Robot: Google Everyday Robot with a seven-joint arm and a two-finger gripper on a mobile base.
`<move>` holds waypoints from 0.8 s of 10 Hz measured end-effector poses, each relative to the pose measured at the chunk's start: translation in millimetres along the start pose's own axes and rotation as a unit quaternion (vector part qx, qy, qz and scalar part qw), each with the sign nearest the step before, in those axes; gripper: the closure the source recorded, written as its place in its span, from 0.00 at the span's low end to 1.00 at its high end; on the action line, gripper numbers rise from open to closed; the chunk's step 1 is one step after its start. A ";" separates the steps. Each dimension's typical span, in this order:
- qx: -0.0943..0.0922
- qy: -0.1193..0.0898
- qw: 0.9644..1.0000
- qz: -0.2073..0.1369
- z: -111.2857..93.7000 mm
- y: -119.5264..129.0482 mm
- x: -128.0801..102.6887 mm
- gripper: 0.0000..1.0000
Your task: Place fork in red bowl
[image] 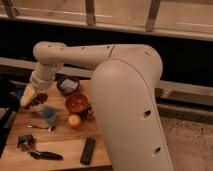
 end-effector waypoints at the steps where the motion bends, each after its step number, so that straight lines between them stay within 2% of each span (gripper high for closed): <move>1: -0.006 0.003 1.000 0.004 8.7 0.7 5.0 0.20; 3: -0.021 0.018 1.000 0.005 37.0 4.0 17.4 0.20; 4: -0.035 0.030 0.999 0.004 59.1 7.4 26.5 0.20; 7: -0.065 0.051 0.997 0.003 91.1 11.6 41.0 0.20; 8: -0.066 0.058 0.996 -0.002 95.2 15.1 42.2 0.20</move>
